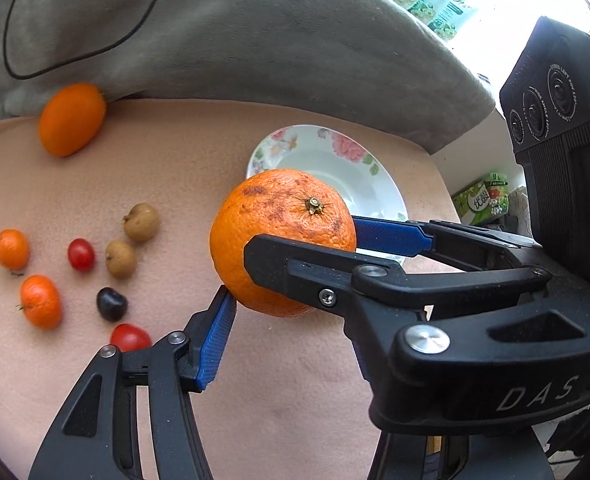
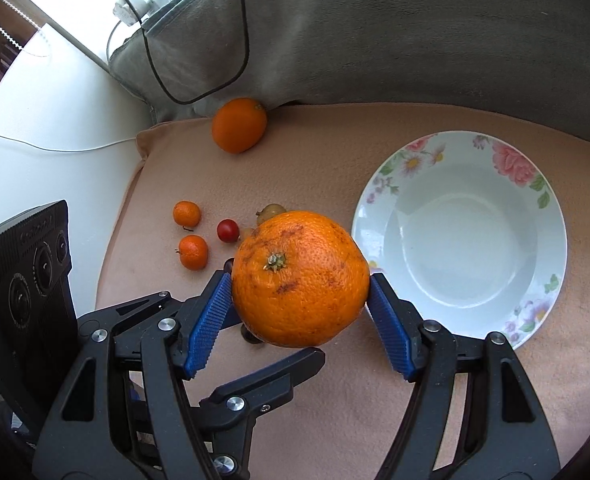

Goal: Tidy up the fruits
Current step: 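Lift the large orange with the right gripper and carry it over the plate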

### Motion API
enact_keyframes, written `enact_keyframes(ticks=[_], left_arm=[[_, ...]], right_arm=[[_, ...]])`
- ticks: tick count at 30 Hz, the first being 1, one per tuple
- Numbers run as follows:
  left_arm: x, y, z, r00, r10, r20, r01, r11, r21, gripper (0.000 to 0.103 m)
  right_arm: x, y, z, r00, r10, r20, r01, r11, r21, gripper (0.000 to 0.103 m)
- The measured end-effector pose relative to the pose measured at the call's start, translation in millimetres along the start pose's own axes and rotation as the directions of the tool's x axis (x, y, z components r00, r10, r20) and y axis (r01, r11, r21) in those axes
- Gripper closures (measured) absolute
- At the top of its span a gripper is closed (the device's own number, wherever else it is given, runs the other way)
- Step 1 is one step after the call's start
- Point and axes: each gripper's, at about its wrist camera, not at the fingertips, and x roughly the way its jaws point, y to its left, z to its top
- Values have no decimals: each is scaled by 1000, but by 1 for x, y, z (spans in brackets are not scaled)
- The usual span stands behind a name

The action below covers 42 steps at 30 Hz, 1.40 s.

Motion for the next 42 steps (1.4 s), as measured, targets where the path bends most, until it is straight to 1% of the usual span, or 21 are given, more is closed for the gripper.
enact_keyframes(ticks=[6,9,14,22,31,39,42], left_arm=[[29,-30,18,1000,-25,-13,25,999,45,50],[40,-39,24,999,-29,-24,30,998,60,50],[51,-44,33,999,-25,-38,28,997,71,50],[54,-43,34,999,-11,-43,14,997,79,50],[62,-44,32,999,0,-46,4,997,82,50],[68,-45,33,998,-2,-58,6,997,75,50],[68,-45,32,998,8,-68,-3,997,73,50]], right_arm=[[-12,-41,4,999,-35,28,33,998,48,30],[-13,-57,6,998,-49,33,47,997,65,30],[-9,-71,11,997,-66,37,63,995,73,30],[-2,-76,15,995,-88,43,85,995,60,30],[5,-82,15,994,-95,48,92,994,65,30],[9,-85,16,993,-115,33,112,991,69,30],[14,-85,16,991,-132,14,130,988,80,30]])
